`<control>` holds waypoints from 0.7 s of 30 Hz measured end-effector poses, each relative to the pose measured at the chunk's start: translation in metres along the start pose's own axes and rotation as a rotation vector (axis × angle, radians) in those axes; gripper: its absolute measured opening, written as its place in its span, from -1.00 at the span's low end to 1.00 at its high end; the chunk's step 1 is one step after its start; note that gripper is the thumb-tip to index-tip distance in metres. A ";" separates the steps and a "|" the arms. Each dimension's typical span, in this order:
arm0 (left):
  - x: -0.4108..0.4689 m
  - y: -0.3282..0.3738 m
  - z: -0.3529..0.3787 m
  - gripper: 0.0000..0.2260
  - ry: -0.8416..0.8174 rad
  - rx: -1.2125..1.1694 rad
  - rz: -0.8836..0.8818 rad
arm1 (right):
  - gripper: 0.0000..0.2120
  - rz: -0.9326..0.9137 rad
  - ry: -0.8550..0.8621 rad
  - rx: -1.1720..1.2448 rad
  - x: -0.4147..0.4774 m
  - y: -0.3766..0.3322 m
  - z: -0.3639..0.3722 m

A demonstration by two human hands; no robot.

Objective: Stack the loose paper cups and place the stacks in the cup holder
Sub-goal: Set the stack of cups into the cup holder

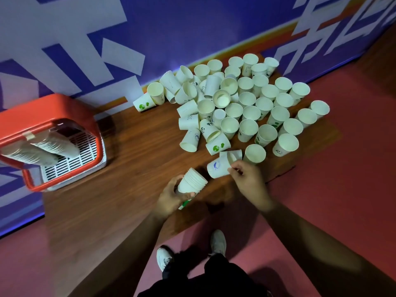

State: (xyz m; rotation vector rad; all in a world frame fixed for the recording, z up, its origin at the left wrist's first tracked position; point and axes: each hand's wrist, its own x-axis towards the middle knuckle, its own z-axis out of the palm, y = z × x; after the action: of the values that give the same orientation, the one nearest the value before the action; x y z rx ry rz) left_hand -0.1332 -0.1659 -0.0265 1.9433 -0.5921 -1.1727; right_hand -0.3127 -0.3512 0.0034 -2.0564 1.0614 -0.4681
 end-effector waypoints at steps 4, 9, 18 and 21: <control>0.006 0.004 -0.004 -0.40 -0.048 -0.034 0.035 | -0.95 0.144 -0.132 0.166 0.014 -0.022 -0.003; 0.014 0.016 -0.004 -0.36 -0.129 -0.077 0.071 | -0.87 0.139 -0.396 0.143 0.014 -0.039 0.005; 0.028 0.022 0.002 -0.31 -0.086 -0.120 0.057 | -0.80 0.044 -0.040 -0.045 0.038 -0.004 -0.001; 0.032 0.025 0.007 -0.31 -0.086 -0.135 0.045 | -0.70 0.083 -0.010 -0.285 0.051 0.032 -0.012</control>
State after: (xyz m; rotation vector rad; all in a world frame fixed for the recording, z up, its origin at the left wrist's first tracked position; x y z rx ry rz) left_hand -0.1245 -0.2068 -0.0249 1.7652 -0.5839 -1.2401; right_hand -0.3074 -0.4095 -0.0141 -2.2474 1.2618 -0.2767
